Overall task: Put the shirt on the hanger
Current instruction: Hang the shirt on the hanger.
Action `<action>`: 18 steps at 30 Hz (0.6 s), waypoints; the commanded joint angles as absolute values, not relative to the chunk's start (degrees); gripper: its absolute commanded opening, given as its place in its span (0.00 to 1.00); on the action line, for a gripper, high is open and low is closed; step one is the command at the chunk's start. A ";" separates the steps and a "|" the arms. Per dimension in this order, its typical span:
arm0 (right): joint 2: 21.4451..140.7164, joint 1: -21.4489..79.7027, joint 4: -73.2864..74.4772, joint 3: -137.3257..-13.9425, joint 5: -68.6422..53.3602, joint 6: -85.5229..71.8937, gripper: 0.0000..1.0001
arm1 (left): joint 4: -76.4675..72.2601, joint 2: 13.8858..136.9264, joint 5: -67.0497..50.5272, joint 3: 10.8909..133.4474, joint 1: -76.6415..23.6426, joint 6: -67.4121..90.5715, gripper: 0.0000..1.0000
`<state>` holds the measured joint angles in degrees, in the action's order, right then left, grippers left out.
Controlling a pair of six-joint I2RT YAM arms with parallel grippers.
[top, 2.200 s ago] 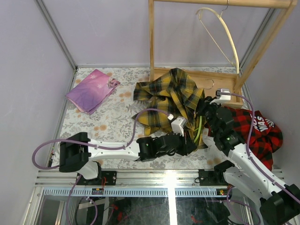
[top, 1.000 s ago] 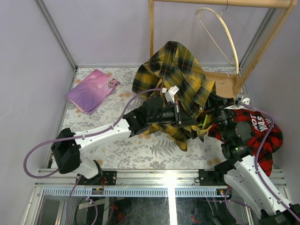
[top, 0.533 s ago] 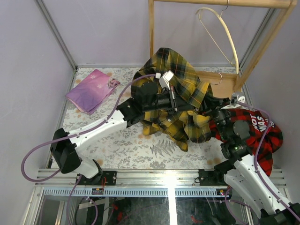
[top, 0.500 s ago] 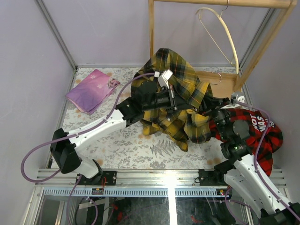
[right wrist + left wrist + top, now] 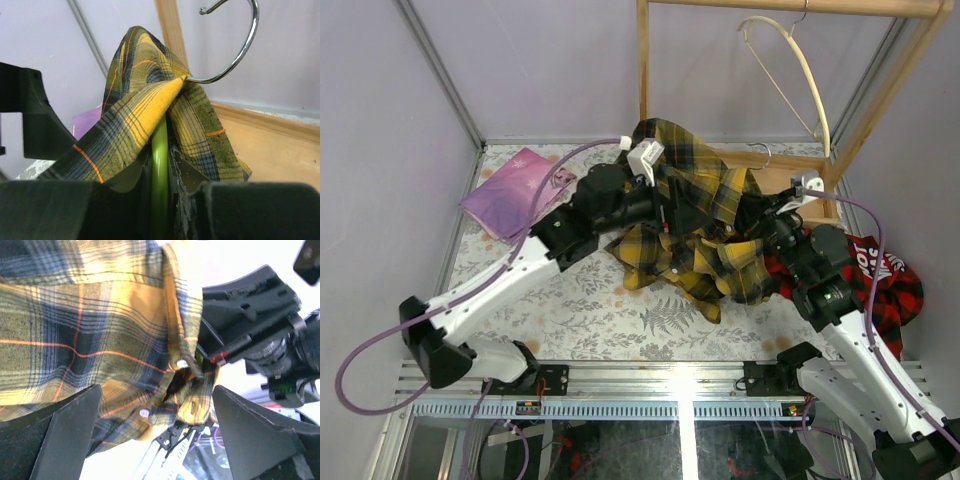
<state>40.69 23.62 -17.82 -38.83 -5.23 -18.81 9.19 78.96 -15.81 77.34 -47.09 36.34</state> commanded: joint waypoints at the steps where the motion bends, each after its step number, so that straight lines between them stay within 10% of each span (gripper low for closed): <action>1: 42.89 23.45 -15.09 -47.97 -14.48 -12.85 0.00 | 17.03 72.07 -15.04 79.53 -46.89 21.33 0.93; 18: 48.27 23.56 -1.71 -60.55 -48.36 -3.21 0.00 | 31.71 50.55 -10.67 76.03 -46.96 -23.78 1.00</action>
